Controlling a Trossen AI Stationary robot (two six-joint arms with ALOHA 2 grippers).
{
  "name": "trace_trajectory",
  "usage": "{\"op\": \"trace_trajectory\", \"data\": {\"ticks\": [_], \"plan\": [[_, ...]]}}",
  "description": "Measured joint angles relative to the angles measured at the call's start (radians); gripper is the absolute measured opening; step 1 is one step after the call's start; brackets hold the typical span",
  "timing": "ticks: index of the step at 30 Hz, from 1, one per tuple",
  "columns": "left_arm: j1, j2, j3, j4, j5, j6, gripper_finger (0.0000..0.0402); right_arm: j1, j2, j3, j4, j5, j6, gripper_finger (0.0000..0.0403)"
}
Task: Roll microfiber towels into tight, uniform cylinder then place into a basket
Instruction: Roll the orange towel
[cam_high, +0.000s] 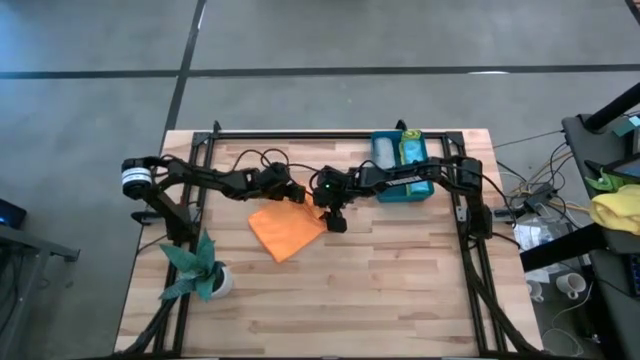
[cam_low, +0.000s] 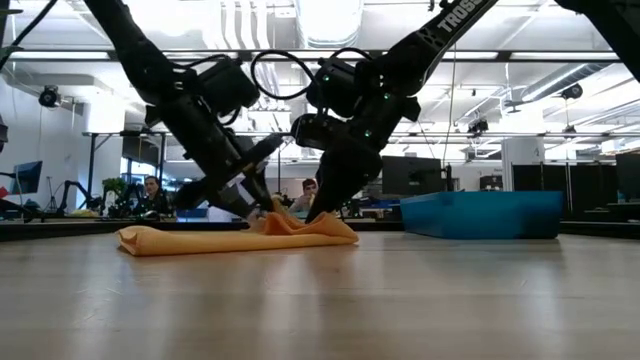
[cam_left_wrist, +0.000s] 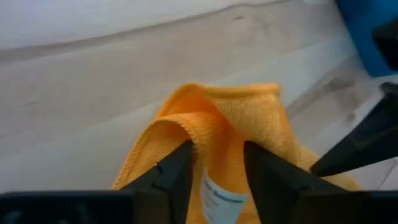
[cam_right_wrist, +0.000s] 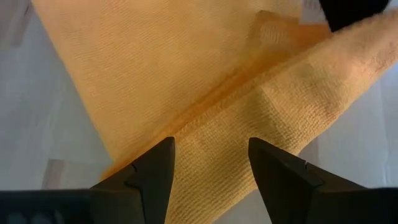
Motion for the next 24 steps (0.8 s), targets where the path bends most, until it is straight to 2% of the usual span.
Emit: {"op": "trace_trajectory", "data": {"ticks": [6, 8, 17, 24], "plan": [[0.005, 0.027, -0.003, -0.008, 0.028, 0.008, 0.0028, 0.0, 0.0, 0.0, 0.003, 0.0, 0.017, 0.0201], [0.009, 0.034, -0.003, -0.009, 0.046, 0.027, 0.0008, 0.0, 0.0, 0.0, 0.003, 0.0, 0.017, 0.0201], [0.082, 0.016, 0.03, -0.01, 0.106, 0.286, 0.001, 0.024, 0.0, 0.0, -0.034, -0.017, -0.073, 0.0201], [0.124, 0.025, 0.052, -0.001, 0.112, 0.529, 0.001, 0.047, 0.0, 0.0, -0.042, -0.018, -0.092, 0.0201]]}}
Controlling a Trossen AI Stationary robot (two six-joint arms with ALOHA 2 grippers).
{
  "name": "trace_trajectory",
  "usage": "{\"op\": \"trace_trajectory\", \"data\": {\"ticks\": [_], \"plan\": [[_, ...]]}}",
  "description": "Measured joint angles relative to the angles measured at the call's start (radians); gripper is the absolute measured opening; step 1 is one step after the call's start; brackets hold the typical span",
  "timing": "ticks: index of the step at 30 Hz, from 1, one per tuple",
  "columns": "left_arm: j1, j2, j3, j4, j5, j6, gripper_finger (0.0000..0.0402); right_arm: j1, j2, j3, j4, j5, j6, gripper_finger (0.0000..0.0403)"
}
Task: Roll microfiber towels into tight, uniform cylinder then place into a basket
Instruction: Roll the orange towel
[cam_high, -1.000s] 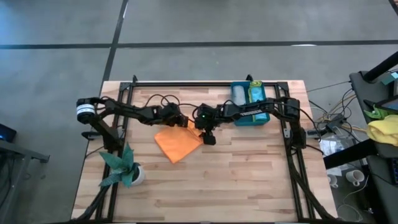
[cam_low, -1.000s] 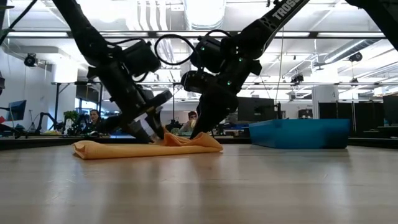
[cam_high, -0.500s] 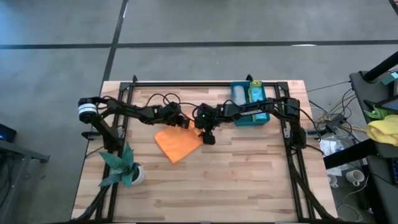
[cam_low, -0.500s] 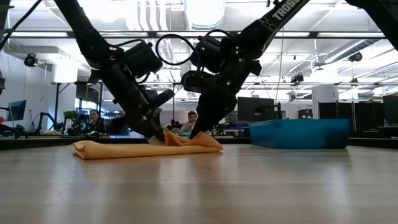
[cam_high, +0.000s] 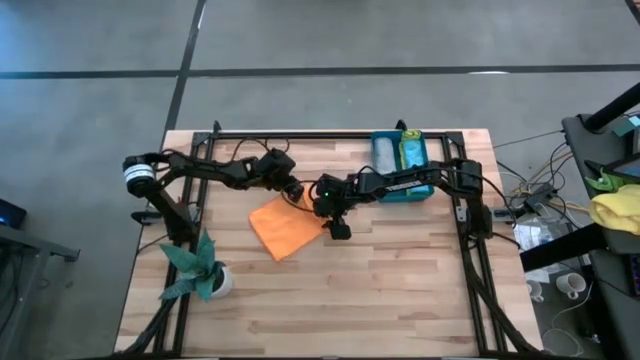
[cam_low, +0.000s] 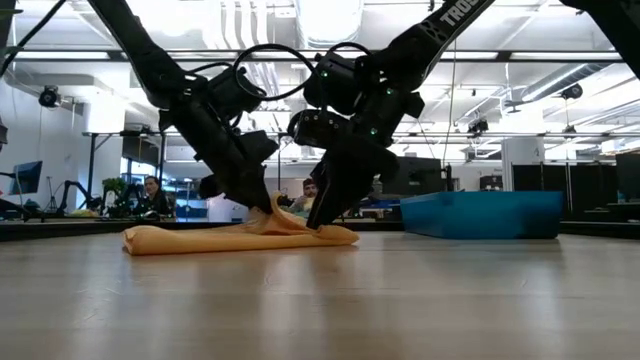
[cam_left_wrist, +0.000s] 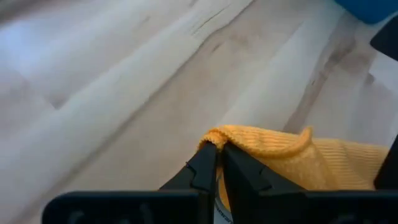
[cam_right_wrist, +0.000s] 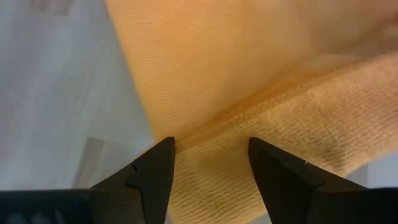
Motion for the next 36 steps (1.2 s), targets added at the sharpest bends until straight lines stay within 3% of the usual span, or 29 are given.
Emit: {"op": "trace_trajectory", "data": {"ticks": [10, 15, 20, 23, 28, 36], "plan": [[0.022, 0.067, 0.03, 0.089, 0.002, 0.126, 0.0021, 0.003, 0.0, -0.001, 0.0, 0.0, 0.027, 0.0201], [0.024, 0.064, 0.044, 0.071, 0.005, 0.151, 0.0074, 0.003, 0.0, 0.001, -0.005, 0.0, 0.039, 0.0201], [0.039, 0.019, 0.065, -0.056, 0.006, 0.154, 0.0133, 0.003, -0.002, 0.043, -0.031, 0.0, 0.056, 0.0201], [0.042, -0.016, 0.07, -0.136, 0.022, 0.097, 0.0154, -0.001, -0.005, 0.084, -0.057, 0.0, 0.056, 0.0201], [0.045, -0.019, 0.064, -0.241, 0.057, -0.127, 0.0164, -0.019, -0.007, 0.133, -0.064, 0.005, 0.068, 0.0201], [0.048, 0.029, 0.09, -0.226, 0.064, -0.254, 0.0164, -0.031, -0.007, 0.17, -0.064, 0.035, 0.084, 0.0201]]}}
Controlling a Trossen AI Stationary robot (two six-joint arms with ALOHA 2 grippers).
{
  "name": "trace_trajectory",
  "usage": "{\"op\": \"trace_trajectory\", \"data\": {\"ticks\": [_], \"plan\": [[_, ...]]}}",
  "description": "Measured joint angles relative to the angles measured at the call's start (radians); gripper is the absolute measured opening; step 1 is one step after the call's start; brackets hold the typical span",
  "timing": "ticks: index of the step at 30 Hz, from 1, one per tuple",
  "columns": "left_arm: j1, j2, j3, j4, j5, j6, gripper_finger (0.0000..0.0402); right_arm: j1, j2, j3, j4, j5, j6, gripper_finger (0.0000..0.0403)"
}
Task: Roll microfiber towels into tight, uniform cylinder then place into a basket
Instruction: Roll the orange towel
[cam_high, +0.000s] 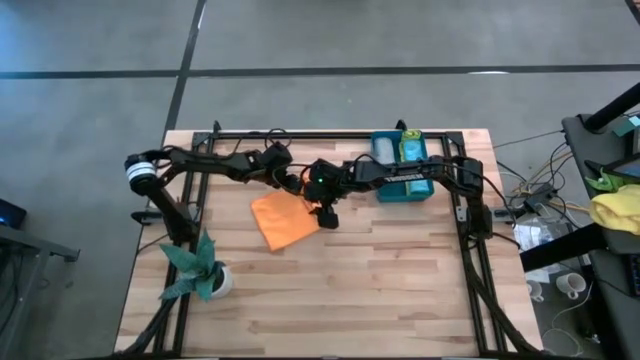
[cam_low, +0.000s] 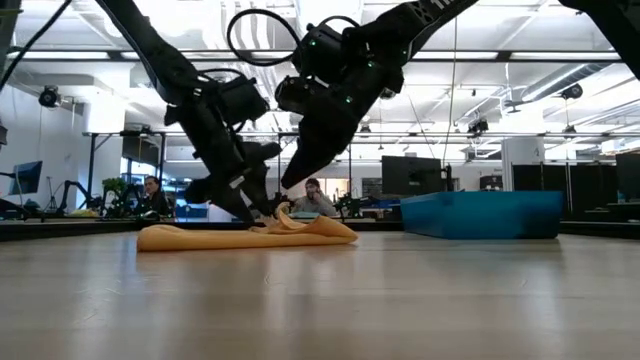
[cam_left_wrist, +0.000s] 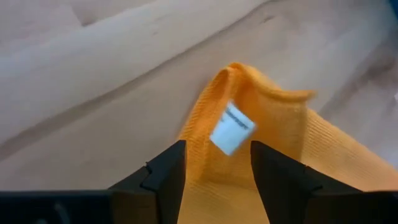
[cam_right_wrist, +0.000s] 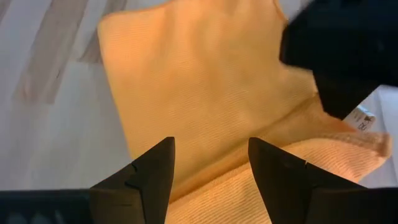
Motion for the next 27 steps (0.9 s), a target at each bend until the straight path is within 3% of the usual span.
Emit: {"op": "trace_trajectory", "data": {"ticks": [5, 27], "plan": [[0.0, 0.052, 0.006, 0.004, -0.004, -0.094, 0.0164, 0.0, 0.0, 0.006, 0.0, 0.002, 0.036, 0.0201], [-0.003, 0.041, 0.0, 0.027, 0.045, -0.073, 0.0164, -0.001, 0.0, 0.003, 0.0, 0.021, 0.104, 0.0201]]}}
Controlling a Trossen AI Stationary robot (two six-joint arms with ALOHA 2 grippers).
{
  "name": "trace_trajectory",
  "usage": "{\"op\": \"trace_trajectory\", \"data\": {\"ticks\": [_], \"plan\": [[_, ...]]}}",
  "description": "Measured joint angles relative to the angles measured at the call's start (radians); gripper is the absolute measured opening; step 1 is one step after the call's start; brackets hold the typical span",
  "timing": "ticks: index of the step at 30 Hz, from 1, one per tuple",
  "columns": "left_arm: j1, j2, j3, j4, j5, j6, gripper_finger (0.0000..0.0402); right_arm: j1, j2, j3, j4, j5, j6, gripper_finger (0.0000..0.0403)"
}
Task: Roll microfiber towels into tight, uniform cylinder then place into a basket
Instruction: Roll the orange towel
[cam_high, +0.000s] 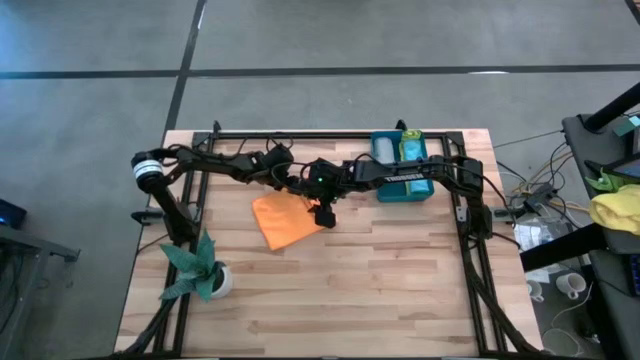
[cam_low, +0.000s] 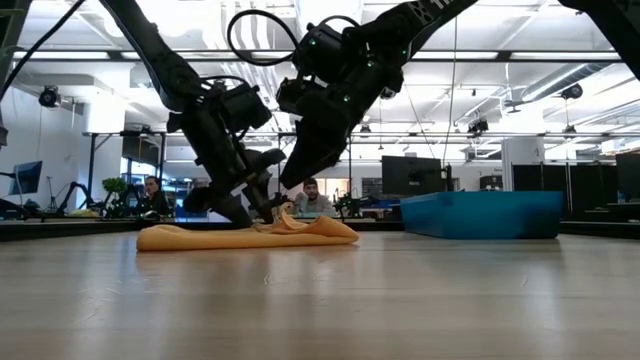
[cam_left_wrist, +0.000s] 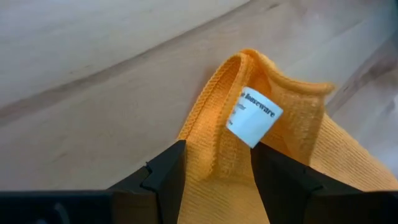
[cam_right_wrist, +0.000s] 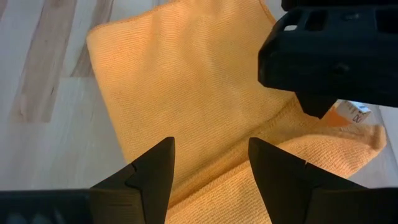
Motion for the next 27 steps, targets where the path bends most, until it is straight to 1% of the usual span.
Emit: {"op": "trace_trajectory", "data": {"ticks": [12, 15, 18, 20, 21, 24, 25, 27], "plan": [[-0.035, -0.025, 0.003, 0.002, 0.007, 0.005, 0.0164, -0.001, 0.0, -0.003, 0.0, 0.026, 0.024, 0.0201], [-0.039, -0.023, 0.003, 0.006, 0.006, 0.003, 0.0154, -0.001, 0.0, -0.003, 0.0, 0.026, 0.027, 0.0201], [-0.039, -0.005, -0.002, 0.0, 0.003, 0.003, 0.0128, 0.0, 0.0, -0.003, 0.0, 0.027, 0.053, 0.0201], [-0.038, 0.002, -0.003, 0.003, -0.003, 0.013, 0.0099, 0.0, 0.0, -0.003, 0.0, 0.03, 0.054, 0.0201], [-0.038, 0.004, -0.002, 0.009, -0.004, 0.025, 0.0081, 0.0, 0.0, -0.003, 0.0, 0.05, 0.052, 0.0201], [-0.038, 0.002, 0.004, 0.014, -0.01, 0.034, 0.002, 0.0, 0.0, -0.001, -0.011, 0.185, 0.047, 0.0201], [-0.038, -0.004, 0.005, 0.017, -0.011, 0.034, 0.001, 0.0, 0.0, 0.006, -0.032, 0.209, 0.037, 0.0201], [-0.037, -0.023, 0.006, 0.021, -0.015, 0.037, 0.0009, -0.011, 0.0, 0.023, -0.068, 0.222, 0.012, 0.0201]]}}
